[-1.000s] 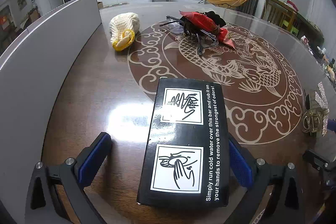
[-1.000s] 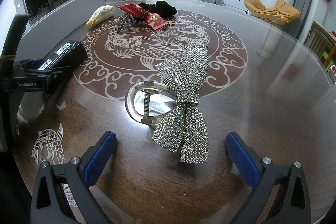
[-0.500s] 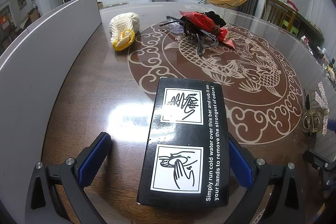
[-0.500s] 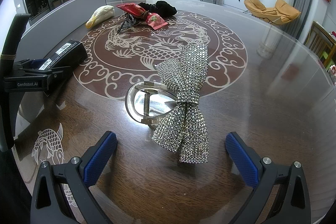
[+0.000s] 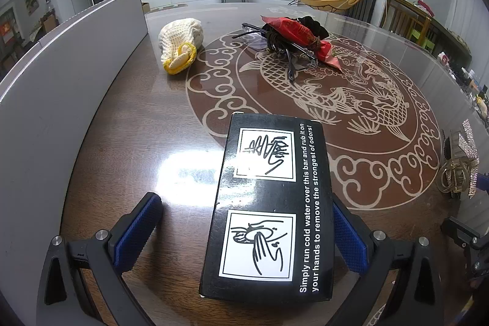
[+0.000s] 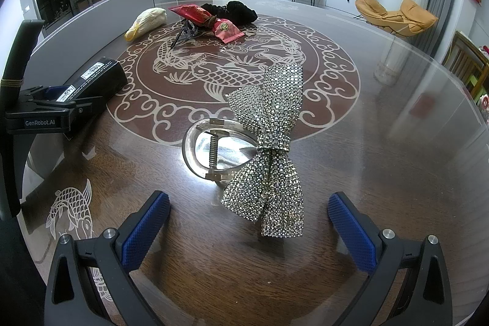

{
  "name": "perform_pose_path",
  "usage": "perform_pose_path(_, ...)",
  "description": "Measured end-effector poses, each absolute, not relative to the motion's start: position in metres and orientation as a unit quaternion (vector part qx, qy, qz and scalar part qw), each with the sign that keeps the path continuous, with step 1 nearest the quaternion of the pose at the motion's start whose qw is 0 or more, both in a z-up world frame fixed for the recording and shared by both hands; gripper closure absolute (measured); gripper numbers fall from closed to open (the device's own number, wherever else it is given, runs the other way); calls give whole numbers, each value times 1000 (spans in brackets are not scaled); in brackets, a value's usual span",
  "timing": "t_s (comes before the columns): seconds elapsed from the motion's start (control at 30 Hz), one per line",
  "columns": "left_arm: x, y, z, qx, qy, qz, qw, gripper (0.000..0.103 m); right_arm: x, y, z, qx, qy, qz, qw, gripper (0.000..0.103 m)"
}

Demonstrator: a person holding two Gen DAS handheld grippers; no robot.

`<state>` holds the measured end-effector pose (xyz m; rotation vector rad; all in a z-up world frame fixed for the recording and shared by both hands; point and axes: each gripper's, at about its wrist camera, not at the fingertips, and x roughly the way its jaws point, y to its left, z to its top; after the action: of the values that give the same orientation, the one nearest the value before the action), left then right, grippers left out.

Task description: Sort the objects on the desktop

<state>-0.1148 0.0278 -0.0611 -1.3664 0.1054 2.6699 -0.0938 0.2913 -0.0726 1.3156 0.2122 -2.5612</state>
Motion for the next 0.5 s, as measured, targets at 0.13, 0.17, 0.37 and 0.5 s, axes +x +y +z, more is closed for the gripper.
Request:
perform_pose_path(0.13,-115,28,-61,-454,35,887,70,0,-94,291,-73,452,73,-880,127,0)
perform_pose_path(0.17,-114,28,-60,-454,35,887,70,0,-94,291,-73,452,73,-880,127,0)
perform_pose_path(0.37,-114,27,-59,-454,35,887,70,0,-94,291,-73,452,73,-880,127,0)
perform_pose_path(0.5,-115,28,-60,-454,35,887,70,0,-94,291,-73,452,73,-880,127,0)
